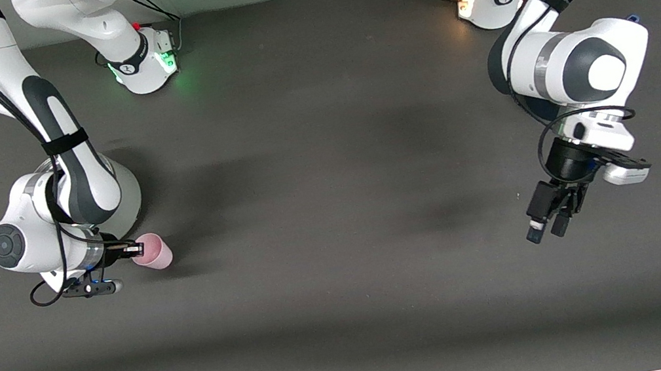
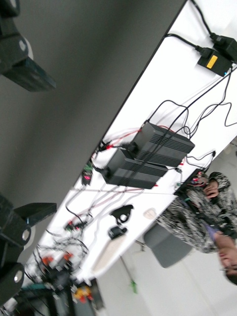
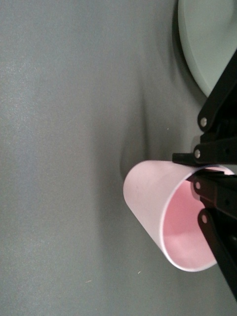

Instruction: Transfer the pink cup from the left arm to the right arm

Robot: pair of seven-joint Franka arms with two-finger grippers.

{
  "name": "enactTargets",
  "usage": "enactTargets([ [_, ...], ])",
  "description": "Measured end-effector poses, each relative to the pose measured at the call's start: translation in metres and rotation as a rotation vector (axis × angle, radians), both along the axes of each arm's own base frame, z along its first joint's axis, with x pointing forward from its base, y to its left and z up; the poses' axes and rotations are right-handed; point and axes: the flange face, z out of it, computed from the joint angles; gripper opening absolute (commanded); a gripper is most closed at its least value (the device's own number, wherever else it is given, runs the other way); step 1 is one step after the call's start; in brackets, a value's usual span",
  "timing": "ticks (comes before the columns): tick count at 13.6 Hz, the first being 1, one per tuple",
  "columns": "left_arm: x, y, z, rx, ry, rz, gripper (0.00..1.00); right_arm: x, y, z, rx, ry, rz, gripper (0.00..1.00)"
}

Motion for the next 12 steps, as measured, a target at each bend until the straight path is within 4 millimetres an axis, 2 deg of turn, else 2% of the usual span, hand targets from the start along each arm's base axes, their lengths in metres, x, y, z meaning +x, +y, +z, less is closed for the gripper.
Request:
enactTargets([
  [2,0.007,0.003,0.001,-0.112,0.024,0.046,1.0,0.002,0.0,0.003,0.001,-0.006,0.001,0.63],
  [3,0.008,0.003,0.0,-0.162,0.038,0.06,1.0,0.003,0.0,0.005,0.001,-0.011,0.001,0.64],
  [4,0.01,0.0,0.0,-0.23,0.056,0.074,1.0,0.004,0.001,0.01,0.003,-0.017,0.002,0.74],
  [6,0.018,-0.003,0.003,-0.367,0.092,0.093,1.0,0.006,0.002,0.034,0.018,-0.016,0.005,0.9],
  [7,0.021,-0.003,0.004,-0.411,0.105,0.097,1.0,0.007,0.002,0.056,0.032,-0.015,0.007,1.0],
  [10,0.021,-0.005,-0.001,-0.459,0.129,0.09,1.0,-0.001,-0.001,0.151,0.051,-0.079,0.037,1.0],
  [12,0.027,-0.009,0.005,-0.512,0.148,0.066,1.0,-0.019,-0.005,0.214,0.053,-0.119,0.06,1.0],
])
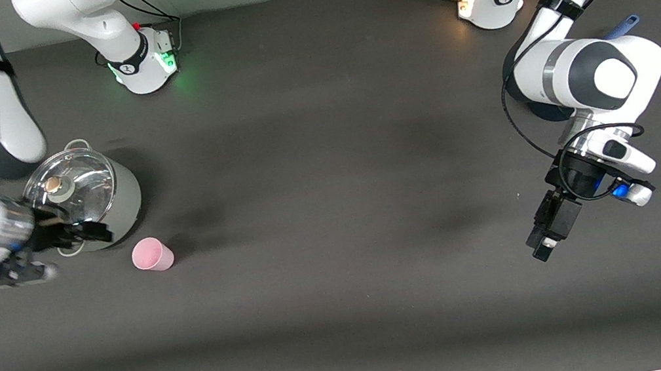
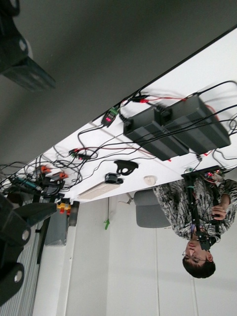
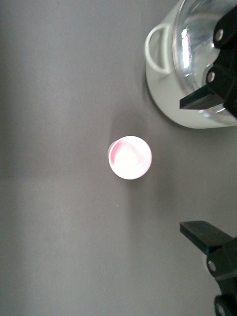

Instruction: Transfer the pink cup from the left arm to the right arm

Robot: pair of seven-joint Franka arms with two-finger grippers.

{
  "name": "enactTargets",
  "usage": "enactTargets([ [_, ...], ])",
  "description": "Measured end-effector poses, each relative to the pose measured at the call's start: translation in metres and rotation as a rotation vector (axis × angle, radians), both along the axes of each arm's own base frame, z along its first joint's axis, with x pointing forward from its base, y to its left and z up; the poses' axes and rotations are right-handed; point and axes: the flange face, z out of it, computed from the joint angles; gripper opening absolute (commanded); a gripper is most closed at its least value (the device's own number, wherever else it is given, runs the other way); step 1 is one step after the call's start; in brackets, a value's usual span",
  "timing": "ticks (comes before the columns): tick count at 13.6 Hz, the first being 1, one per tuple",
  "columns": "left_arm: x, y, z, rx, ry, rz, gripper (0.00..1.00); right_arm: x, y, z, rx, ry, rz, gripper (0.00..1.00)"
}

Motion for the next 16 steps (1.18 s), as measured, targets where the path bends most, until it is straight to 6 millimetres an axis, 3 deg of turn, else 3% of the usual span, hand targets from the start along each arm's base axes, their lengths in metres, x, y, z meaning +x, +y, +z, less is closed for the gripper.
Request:
enactTargets([
  [4,0.013,0.008,0.012,-0.061,0.026,-0.107,1.0,-0.031,-0.005,0.102,-0.001,0.021,0.012,1.0],
  [7,0.007,0.013,0.014,-0.039,0.058,-0.218,1.0,-0.044,0.004,0.153,-0.063,0.066,0.01,1.0],
  [9,0.007,0.021,0.023,0.022,0.13,-0.35,1.0,-0.045,0.013,0.158,-0.074,0.074,0.014,1.0],
  [11,-0.001,0.042,0.032,0.172,0.217,-0.498,1.0,-0.039,0.014,0.146,-0.08,0.096,0.012,1.0],
  [14,-0.028,0.084,0.05,0.535,0.355,-0.694,1.0,-0.034,0.012,0.137,-0.084,0.113,0.006,1.0],
  [16,-0.047,0.1,0.061,0.773,0.469,-0.796,1.0,-0.034,0.01,0.137,-0.084,0.112,0.002,1.0],
])
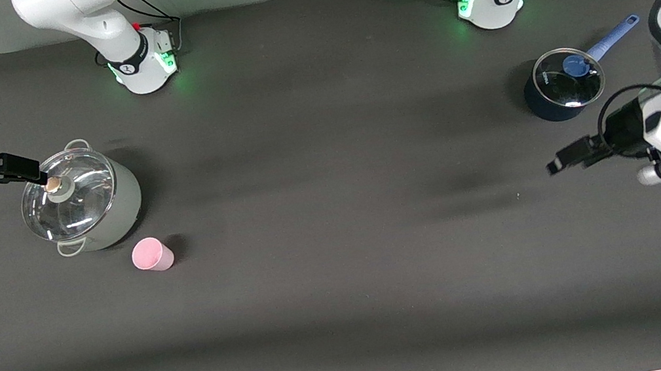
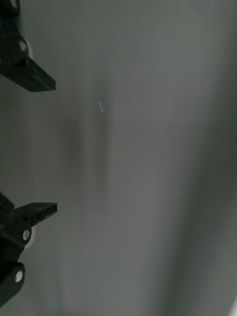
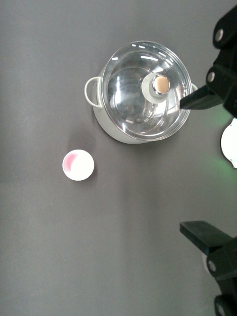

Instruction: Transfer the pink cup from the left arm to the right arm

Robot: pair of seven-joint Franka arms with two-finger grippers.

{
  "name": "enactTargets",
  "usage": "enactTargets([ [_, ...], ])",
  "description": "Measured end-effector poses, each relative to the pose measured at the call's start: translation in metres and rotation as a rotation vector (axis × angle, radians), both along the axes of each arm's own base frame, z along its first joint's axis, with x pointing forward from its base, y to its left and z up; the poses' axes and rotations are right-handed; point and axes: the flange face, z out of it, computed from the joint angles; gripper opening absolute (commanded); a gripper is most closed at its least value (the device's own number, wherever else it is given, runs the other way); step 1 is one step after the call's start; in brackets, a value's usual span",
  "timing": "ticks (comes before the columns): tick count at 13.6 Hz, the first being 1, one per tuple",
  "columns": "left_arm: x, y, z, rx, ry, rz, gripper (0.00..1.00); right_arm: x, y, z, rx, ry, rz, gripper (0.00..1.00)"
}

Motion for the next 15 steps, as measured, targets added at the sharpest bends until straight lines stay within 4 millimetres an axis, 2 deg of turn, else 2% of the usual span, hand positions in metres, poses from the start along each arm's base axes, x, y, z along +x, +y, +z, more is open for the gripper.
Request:
enactTargets([
  [2,-0.013,0.013,0.015,0.153,0.054,-0.06,1.0,0.0,0.0,0.0,0.0,-0.001,0.0,1.0],
  [5,-0.026,0.03,0.053,0.22,0.101,-0.057,1.0,0.0,-0.001,0.001,0.0,-0.001,-0.001,1.0],
  [7,-0.035,0.028,0.08,0.24,0.11,-0.058,1.0,0.0,-0.002,0.001,0.0,-0.001,-0.003,1.0],
  [9,-0.042,0.017,0.099,0.257,0.095,-0.067,1.0,0.0,-0.004,0.001,0.0,-0.001,-0.008,1.0],
  [11,-0.044,0.012,0.106,0.264,0.082,-0.071,1.0,0.0,-0.012,0.001,0.0,-0.001,-0.021,1.0],
  [15,-0.043,0.013,0.106,0.261,0.079,-0.068,1.0,-0.001,-0.019,0.003,0.001,-0.006,-0.035,1.0],
])
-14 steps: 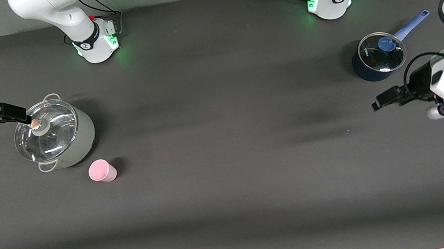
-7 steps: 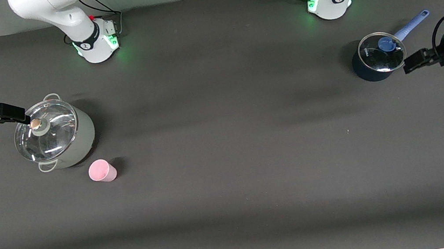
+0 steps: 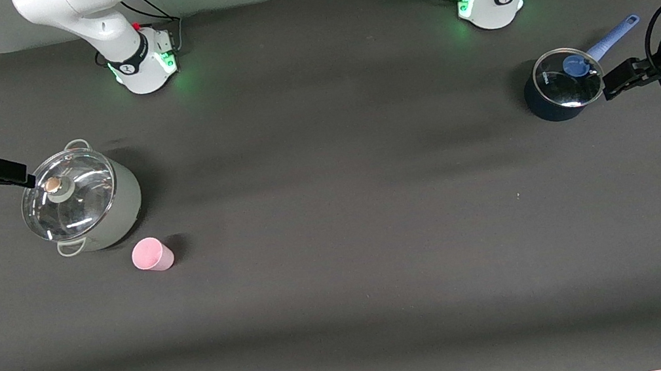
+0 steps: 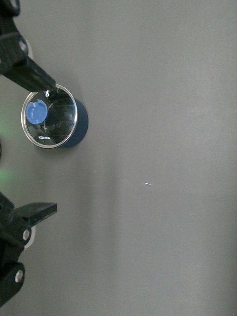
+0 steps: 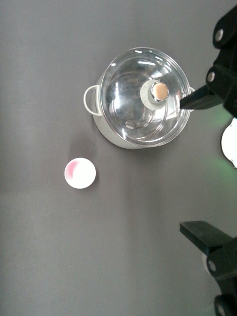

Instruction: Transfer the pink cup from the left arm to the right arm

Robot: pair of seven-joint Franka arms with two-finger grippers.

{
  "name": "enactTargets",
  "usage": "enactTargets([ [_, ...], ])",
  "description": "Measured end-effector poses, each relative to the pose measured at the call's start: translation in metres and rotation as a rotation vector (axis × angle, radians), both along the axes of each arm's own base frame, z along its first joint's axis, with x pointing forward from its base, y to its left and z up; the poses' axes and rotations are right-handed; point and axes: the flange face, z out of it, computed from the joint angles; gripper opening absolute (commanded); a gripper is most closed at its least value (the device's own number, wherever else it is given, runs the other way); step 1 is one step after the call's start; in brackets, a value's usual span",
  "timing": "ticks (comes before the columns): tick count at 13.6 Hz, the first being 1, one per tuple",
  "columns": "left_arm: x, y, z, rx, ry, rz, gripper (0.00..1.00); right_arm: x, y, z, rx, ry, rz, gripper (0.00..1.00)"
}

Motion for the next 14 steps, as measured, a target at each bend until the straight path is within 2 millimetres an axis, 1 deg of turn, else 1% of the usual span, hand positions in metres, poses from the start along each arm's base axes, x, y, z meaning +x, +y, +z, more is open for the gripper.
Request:
enactTargets([
  [2,0.0,-0.006,0.001,-0.005,-0.003,-0.013,1.0,0.0,0.004,0.004,0.0,-0.013,0.008,1.0],
  [6,0.001,-0.013,0.003,-0.011,-0.018,-0.026,1.0,-0.001,0.014,0.016,-0.002,-0.064,0.025,1.0],
  [8,0.002,-0.015,0.01,-0.012,-0.034,-0.03,1.0,-0.002,0.016,0.019,-0.002,-0.072,0.028,1.0],
  [10,0.003,-0.016,0.015,-0.012,-0.044,-0.034,1.0,-0.001,0.016,0.018,-0.002,-0.074,0.029,1.0],
  [14,0.003,-0.015,0.015,-0.012,-0.043,-0.032,1.0,0.005,0.017,0.009,-0.001,-0.061,0.031,1.0],
])
